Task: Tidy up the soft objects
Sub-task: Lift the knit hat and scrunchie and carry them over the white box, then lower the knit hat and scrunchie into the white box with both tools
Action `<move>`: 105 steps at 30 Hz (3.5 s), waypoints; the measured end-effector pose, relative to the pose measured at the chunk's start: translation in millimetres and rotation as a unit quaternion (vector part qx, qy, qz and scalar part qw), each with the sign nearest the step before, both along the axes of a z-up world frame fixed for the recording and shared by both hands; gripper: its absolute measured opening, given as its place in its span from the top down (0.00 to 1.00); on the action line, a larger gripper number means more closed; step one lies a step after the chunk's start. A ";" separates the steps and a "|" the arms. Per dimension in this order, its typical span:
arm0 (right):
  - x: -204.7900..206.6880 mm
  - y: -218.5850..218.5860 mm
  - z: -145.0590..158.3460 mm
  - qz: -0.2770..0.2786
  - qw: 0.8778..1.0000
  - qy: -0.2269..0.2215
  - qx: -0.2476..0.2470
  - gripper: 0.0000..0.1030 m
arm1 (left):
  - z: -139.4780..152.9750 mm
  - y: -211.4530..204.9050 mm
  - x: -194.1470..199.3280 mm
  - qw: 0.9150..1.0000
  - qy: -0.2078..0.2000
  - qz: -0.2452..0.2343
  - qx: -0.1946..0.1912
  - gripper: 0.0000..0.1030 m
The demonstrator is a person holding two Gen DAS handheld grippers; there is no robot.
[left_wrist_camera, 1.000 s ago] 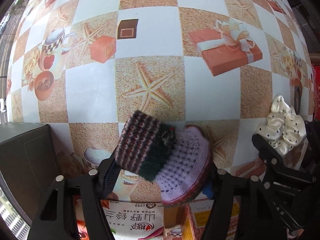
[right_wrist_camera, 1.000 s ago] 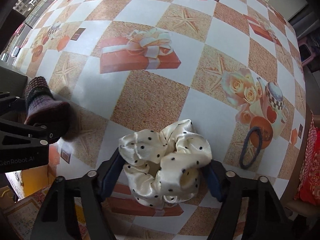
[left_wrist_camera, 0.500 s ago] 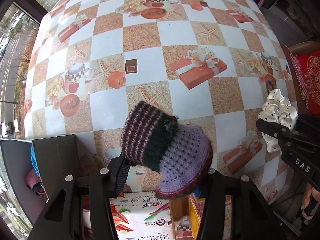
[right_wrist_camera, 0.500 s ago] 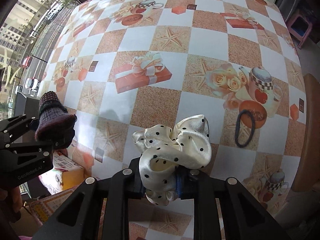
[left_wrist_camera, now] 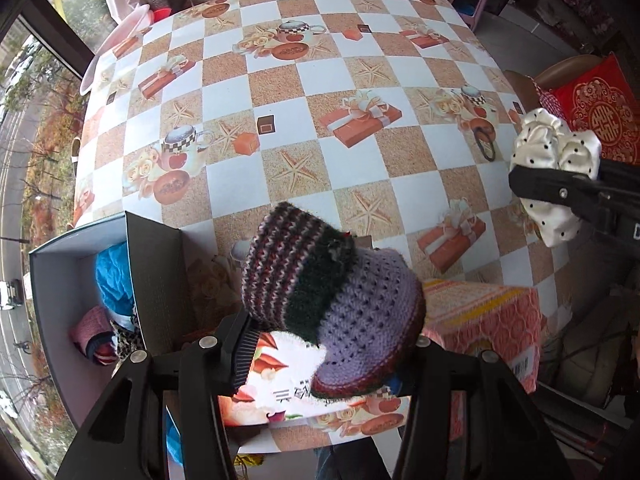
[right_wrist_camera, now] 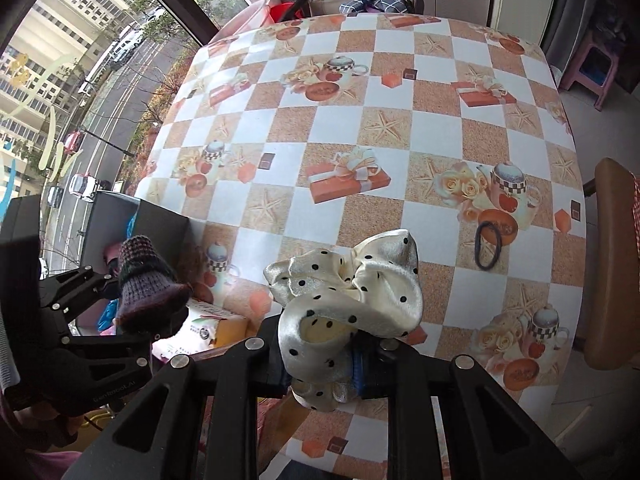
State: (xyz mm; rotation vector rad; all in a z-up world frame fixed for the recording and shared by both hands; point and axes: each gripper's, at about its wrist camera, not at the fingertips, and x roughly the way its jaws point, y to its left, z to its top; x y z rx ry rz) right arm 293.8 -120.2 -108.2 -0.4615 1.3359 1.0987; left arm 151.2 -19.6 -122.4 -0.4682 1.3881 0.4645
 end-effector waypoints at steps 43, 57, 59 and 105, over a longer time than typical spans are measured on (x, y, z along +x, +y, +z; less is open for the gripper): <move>-231.0 72.3 44.3 0.182 0.983 -0.029 -0.009 0.78 | 32.5 30.6 -195.7 0.989 -0.058 0.130 0.030 0.47; -257.3 88.5 41.8 0.219 0.975 -0.035 -0.018 0.78 | 29.9 41.4 -220.2 0.985 -0.059 0.162 0.031 0.46; -258.6 89.9 42.1 0.220 0.975 -0.036 -0.018 0.78 | 29.1 42.4 -222.1 0.984 -0.058 0.163 0.031 0.46; -272.7 114.0 35.8 0.252 0.967 -0.042 -0.018 0.78 | 21.1 66.0 -251.0 0.973 -0.044 0.224 0.037 0.45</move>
